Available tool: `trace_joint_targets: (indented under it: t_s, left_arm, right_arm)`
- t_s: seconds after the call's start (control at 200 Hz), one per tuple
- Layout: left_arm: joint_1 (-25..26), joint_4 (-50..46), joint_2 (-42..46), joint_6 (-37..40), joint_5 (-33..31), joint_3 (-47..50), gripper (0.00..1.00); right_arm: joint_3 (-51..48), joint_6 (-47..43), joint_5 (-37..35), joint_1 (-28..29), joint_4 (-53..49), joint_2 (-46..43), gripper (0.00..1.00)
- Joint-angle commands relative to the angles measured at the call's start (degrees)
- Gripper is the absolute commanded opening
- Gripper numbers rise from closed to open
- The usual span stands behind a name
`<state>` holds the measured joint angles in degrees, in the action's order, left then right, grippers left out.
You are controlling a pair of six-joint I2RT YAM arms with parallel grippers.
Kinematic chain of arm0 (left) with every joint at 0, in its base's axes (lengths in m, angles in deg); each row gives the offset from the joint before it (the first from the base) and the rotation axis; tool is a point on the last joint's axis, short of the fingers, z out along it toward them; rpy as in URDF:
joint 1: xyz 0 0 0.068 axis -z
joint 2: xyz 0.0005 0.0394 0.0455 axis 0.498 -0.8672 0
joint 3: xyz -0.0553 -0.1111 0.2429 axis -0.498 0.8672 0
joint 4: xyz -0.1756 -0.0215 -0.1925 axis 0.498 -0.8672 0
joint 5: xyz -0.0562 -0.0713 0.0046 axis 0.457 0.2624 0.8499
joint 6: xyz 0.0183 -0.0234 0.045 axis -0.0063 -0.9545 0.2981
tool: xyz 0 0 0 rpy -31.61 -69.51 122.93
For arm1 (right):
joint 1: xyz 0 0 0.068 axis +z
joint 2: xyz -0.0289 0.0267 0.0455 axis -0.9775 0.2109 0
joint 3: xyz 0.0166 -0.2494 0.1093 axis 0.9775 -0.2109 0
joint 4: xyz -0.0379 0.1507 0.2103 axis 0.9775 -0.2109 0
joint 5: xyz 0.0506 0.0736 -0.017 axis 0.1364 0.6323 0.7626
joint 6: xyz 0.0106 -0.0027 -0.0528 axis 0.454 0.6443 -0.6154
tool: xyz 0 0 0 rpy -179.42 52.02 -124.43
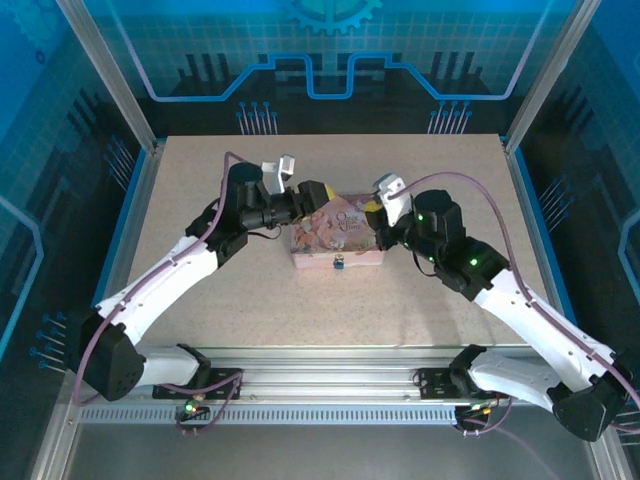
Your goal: Unlock a padlock with a key
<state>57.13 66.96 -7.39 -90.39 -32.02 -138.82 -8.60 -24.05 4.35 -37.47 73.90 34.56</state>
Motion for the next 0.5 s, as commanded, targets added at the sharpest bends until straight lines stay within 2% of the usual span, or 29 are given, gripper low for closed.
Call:
trace_joint_targets:
  t_s: [0.0, 0.185, 0.26, 0.495]
  left_arm:
    - [-0.5, -0.9, 2.4, -1.8, -1.3, 0.8, 0.62]
    - [-0.6, 0.5, 3.5, -3.2, -1.8, -0.2, 0.64]
    - [-0.5, 3.6, 3.9, -5.1, -1.6, 0.3, 0.67]
    - [-0.2, 8.8, 2.3, -11.7, 0.5, -1.5, 0.67]
  right_arm:
    - [-1.2, -14.2, -7.5, 1.6, 11.5, -0.7, 0.00]
    - [-1.6, -23.7, -9.0, 2.8, 17.6, 0.6, 0.00]
    - [-2.1, -26.9, -9.2, 3.6, 19.3, 1.2, 0.00]
    - [-4.9, -36.7, -12.4, 7.0, 26.2, 2.8, 0.00]
